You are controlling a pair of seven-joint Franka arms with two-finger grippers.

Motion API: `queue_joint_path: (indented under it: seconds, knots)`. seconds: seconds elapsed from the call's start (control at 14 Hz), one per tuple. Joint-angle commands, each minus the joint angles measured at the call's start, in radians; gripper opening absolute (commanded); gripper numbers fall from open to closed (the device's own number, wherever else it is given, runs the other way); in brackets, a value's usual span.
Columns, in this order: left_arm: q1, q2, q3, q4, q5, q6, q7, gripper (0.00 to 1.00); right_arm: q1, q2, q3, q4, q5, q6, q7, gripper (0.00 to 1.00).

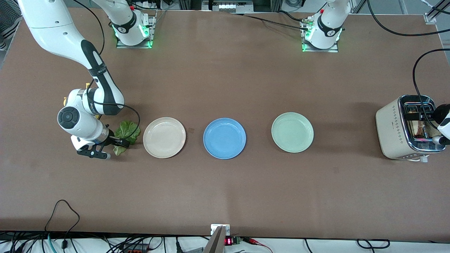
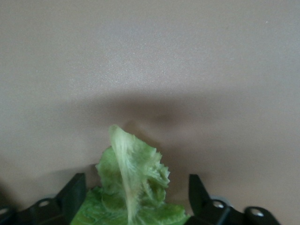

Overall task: Make sandwich in blue plate with both arms
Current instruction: 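Grasp the lettuce leaf with the right gripper and lift it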

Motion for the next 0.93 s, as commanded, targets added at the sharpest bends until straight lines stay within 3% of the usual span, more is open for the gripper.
queue_joint_path:
  seconds: [0.0,0.21,0.43,0.57,0.86]
  knots:
    - [0.013,0.02,-0.007,0.02,0.024,-0.001,0.025,0.94,0.005,0.011,-0.001,0.004,0.01,0.012,0.014,0.69]
    - [0.014,0.027,-0.007,0.019,0.023,-0.001,0.025,0.82,0.011,0.018,-0.001,0.006,0.009,0.012,0.014,0.45]
    - [0.016,0.032,-0.007,0.019,0.024,-0.001,0.025,0.72,0.016,0.018,-0.001,0.006,0.007,0.011,0.011,0.06]
    - [0.014,0.036,-0.007,0.019,0.047,0.001,0.025,0.69,0.013,0.017,-0.001,0.011,0.007,0.009,0.002,0.0]
    - [0.022,0.047,-0.007,0.019,0.052,0.001,0.026,0.66,0.01,0.011,-0.004,0.027,-0.004,-0.011,-0.013,0.0]
